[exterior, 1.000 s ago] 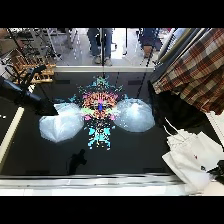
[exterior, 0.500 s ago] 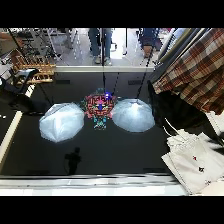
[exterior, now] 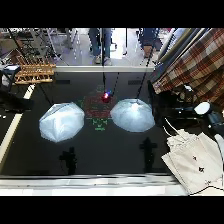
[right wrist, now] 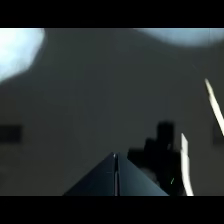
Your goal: Fold the clothes and pants, and hang the long-sleeved shirts on hangers.
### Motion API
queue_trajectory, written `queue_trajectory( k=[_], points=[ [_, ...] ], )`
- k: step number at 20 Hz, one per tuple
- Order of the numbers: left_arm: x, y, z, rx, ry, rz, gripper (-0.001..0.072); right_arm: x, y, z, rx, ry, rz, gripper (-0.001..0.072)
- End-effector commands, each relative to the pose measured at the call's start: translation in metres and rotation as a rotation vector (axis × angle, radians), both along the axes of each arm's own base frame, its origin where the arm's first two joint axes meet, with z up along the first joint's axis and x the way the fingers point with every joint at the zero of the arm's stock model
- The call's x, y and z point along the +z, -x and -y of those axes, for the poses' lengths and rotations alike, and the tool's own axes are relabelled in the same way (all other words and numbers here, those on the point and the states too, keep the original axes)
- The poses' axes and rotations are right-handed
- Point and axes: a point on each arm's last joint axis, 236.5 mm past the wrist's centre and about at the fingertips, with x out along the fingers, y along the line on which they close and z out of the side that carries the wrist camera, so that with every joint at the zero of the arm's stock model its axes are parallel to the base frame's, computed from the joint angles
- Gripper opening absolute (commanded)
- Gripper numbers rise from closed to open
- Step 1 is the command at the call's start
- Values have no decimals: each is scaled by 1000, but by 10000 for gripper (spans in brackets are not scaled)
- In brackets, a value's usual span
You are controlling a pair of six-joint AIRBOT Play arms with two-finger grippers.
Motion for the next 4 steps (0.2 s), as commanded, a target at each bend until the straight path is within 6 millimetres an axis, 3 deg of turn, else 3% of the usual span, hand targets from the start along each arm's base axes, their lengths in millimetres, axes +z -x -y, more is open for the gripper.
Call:
queue_trajectory(
  k=[1, 4],
  points=[
    [1, -1, -4, 13, -14, 6, 9, 13, -18, -27, 51, 36, 95, 29],
    [1, -1, -4, 13, -14, 6, 9, 13, -18, -28, 52, 37, 95, 29]
  ],
)
